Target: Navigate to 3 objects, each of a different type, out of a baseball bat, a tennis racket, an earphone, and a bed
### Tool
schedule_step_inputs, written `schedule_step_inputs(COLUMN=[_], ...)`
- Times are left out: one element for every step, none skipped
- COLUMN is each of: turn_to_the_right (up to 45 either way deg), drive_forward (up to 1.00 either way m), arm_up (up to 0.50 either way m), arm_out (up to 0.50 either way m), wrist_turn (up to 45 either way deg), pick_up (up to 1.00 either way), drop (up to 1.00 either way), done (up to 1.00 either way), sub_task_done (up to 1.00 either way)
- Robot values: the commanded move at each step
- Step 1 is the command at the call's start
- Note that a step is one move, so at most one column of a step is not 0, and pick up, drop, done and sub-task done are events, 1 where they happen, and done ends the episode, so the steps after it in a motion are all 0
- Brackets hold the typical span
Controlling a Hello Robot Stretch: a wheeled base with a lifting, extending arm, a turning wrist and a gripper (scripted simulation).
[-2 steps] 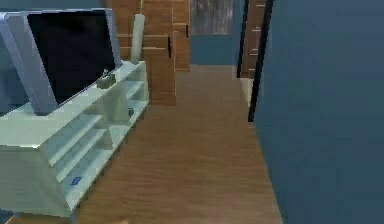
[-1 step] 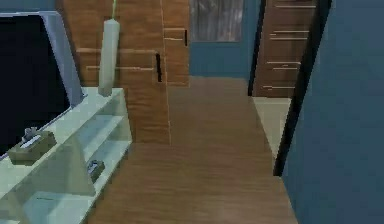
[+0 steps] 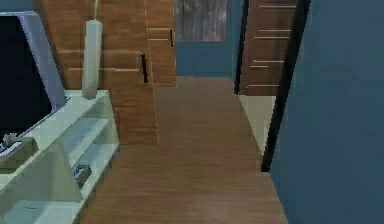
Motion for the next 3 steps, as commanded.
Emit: schedule_step_inputs(turn_to_the_right=[0.0, 0.0, -21.0], drive_forward=[1.0, 1.0, 0.0], arm_up=[0.0, 0.0, 0.0], arm_out=[0.0, 0.0, 0.0], wrist_turn=[0.0, 0.0, 0.0], pick_up=[0.0, 0.0, 0.0], drop=[0.0, 0.0, 0.0], done=[0.0, 0.0, 0.0], sub_task_done=[0.0, 0.0, 0.0])
